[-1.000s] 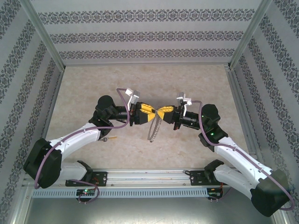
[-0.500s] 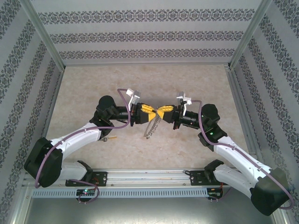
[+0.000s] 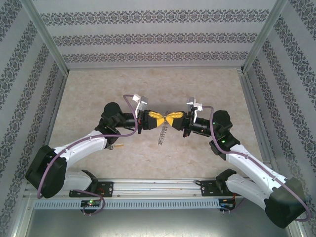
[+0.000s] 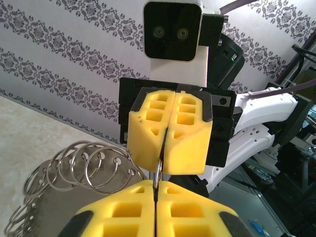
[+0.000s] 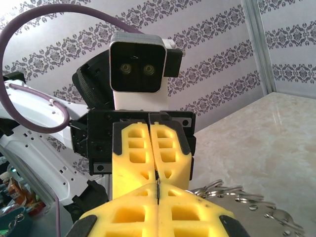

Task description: Put the keys on the keyring

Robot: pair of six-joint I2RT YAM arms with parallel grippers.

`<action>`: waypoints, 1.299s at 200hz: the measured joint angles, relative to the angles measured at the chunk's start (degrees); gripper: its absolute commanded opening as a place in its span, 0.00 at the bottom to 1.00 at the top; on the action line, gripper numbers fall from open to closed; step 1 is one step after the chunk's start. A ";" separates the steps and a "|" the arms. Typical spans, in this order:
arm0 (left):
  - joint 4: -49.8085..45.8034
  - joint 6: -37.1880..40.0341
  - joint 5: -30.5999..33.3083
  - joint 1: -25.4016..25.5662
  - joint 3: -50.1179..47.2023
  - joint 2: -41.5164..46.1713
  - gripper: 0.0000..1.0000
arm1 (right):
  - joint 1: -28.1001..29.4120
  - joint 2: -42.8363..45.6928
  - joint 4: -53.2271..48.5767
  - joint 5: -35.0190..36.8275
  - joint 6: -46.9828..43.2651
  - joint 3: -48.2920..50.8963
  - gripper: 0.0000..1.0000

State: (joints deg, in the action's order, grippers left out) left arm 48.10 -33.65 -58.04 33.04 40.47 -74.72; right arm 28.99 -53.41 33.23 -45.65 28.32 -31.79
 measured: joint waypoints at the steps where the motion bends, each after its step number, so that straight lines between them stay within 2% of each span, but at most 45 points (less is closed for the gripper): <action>1: 0.02 0.02 0.02 0.00 -0.02 0.00 0.00 | 0.00 0.00 0.02 0.00 0.02 0.02 0.00; 32: 0.87 0.09 0.11 0.00 -0.46 -0.09 0.00 | 0.00 0.02 0.04 0.00 0.02 0.20 0.01; 37: 0.87 0.13 0.13 0.00 -0.48 -0.09 0.00 | -0.02 0.02 0.00 0.04 0.02 0.20 0.13; 38: 0.87 0.13 0.15 0.00 -0.48 -0.09 0.00 | 0.00 0.02 -0.02 0.04 0.02 0.20 0.18; 39: 0.87 0.13 0.17 0.00 -0.50 -0.09 0.00 | 0.00 0.02 -0.02 0.04 0.02 0.20 0.18; 49: 0.87 0.20 0.26 0.00 -0.50 -0.09 0.00 | -0.02 0.17 -0.33 0.42 0.17 0.22 0.42; 60: 0.35 0.74 0.61 0.02 -0.50 0.04 0.00 | -0.50 0.74 -0.74 1.27 0.66 0.35 0.53; 73: -1.79 2.29 1.60 0.02 -0.50 0.74 0.00 | -1.95 2.43 -1.64 2.73 1.27 0.72 0.60; 126: -18.27 13.92 8.81 0.00 0.02 9.22 0.00 | -4.52 13.42 -9.01 9.31 3.89 3.54 0.63; 166: -31.91 22.93 16.35 -0.11 3.23 11.47 0.00 | -3.89 15.98 -15.74 13.25 6.32 6.43 0.62; 204: -39.10 27.52 22.93 -2.14 3.80 11.63 0.00 | 2.56 13.20 -21.57 18.75 6.47 8.76 0.61; 260: -43.41 30.05 30.71 -6.47 8.92 11.47 0.00 | 17.73 4.09 -22.40 30.56 5.92 9.75 0.60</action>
State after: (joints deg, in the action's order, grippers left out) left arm 4.69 -3.60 -27.33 26.57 49.39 -63.24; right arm 46.72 -49.32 10.83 -15.09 34.24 -22.04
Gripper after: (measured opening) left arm 0.053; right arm 0.604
